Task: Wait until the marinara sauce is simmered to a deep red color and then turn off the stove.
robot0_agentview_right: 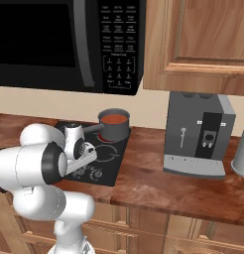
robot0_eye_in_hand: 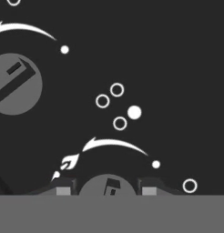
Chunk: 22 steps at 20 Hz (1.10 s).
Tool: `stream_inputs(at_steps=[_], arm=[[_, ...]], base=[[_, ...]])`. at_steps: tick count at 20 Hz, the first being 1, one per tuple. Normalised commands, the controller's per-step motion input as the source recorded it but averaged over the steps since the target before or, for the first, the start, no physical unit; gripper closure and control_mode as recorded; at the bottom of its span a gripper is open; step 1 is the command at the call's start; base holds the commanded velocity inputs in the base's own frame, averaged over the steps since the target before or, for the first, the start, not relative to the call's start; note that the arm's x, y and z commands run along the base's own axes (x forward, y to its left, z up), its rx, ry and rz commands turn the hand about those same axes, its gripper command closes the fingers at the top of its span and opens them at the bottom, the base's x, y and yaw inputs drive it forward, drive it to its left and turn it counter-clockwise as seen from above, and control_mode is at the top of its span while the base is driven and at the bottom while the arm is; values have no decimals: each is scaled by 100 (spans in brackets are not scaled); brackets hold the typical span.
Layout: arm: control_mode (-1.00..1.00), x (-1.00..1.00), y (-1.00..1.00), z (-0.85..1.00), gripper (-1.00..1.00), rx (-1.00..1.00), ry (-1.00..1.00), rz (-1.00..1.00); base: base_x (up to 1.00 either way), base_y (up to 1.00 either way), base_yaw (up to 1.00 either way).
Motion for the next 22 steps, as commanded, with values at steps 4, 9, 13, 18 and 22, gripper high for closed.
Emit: stream_inputs(at_steps=[4,9,13,18,22], arm=[[-100,0,0,0,100,0,0,0],[-100,0,0,0,100,0,0,0],[-100,0,0,0,100,0,0,0],[-100,0,0,0,100,0,0,0],[-100,0,0,0,100,0,0,0]], base=[[0,0,0],[0,0,0],[0,0,0],[0,0,0],[0,0,0]])
